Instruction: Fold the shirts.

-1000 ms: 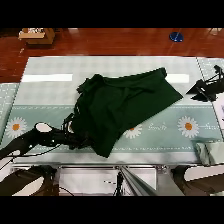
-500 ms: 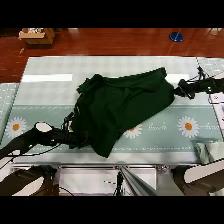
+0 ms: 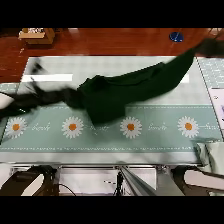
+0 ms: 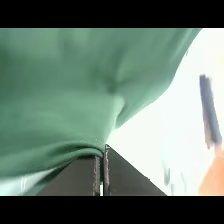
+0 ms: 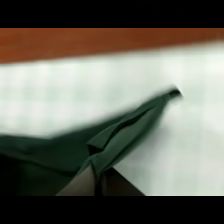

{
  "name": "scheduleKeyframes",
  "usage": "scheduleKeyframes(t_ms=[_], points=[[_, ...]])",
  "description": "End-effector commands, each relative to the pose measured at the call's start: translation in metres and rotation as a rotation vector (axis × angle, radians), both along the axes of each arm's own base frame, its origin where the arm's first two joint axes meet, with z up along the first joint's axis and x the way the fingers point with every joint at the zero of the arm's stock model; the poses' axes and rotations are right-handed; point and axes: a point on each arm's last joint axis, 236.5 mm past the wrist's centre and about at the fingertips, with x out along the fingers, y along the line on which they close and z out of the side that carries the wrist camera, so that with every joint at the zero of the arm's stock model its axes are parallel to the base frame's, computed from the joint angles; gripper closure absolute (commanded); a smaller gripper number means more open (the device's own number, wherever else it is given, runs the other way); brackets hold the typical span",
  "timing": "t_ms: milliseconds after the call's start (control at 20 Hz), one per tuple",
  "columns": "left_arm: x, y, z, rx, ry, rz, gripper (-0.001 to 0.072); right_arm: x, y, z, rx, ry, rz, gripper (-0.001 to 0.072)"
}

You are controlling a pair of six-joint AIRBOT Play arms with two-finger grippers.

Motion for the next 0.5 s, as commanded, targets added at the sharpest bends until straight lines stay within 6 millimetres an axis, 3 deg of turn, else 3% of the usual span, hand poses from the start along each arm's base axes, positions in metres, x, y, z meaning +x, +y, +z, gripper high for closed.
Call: scheduleKeyframes(t_ms=[0, 100, 200, 300, 450], points=[[-0.010, 0.053, 0.196, 0.053, -0.505, 0.163, 0.0692, -0.060, 0.027, 0.148, -0.094, -0.316, 0.015, 0.0689], [-0.040, 0.073, 0.280, 0.135, -0.732, 0.247, 0.0692, -0.105, 0.041, 0.211, -0.094, -0.450, -0.009, 0.0689], [-0.079, 0.078, 0.340, 0.227, -0.910, 0.294, 0.0692, -0.155, 0.055, 0.266, -0.111, -0.593, -0.026, 0.0689], [-0.115, 0.074, 0.371, 0.321, -1.013, 0.302, 0.0692, -0.205, 0.062, 0.306, -0.145, -0.708, -0.072, 0.0689], [-0.156, 0.077, 0.376, 0.406, -0.964, 0.347, 0.0692, -0.273, 0.046, 0.338, -0.227, -0.810, -0.240, 0.0689]])
